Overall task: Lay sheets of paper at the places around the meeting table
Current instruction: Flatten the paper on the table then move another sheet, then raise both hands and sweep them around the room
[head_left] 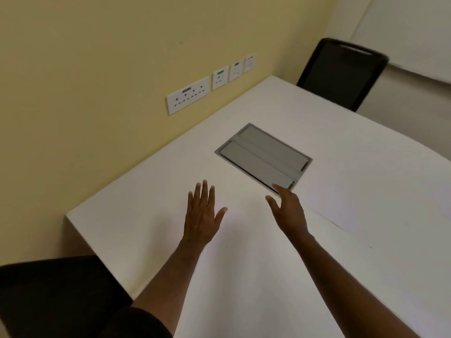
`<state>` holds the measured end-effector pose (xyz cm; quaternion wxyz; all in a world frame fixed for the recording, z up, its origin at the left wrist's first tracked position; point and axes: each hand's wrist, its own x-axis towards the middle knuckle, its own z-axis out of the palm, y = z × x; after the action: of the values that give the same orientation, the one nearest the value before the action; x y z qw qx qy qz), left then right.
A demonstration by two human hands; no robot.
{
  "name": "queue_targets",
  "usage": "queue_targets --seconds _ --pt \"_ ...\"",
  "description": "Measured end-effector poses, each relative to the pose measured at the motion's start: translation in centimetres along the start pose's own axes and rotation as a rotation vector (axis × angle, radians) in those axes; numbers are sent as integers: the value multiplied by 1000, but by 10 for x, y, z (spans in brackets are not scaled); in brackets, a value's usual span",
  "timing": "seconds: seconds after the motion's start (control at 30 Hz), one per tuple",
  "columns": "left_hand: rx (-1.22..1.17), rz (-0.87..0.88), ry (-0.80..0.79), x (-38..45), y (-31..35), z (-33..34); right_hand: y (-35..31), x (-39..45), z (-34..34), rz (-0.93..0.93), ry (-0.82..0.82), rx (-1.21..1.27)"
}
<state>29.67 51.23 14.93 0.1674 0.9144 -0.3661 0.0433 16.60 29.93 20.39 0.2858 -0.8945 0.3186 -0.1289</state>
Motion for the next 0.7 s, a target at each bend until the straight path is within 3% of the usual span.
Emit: queue_targets --seconds 0.1,0.33,0.5,0.7 --pt "-31 170 107 48 50 -34 5 -2 -51 -25 76 -126" --pt "-124 546 120 103 203 -80 48 -45 -187 83 331 -286" --pt "-233 783 123 83 336 -86 93 -124 -284 228 503 -453" --pt "-336 1019 103 5 498 -100 143 -261 -383 445 682 -673"
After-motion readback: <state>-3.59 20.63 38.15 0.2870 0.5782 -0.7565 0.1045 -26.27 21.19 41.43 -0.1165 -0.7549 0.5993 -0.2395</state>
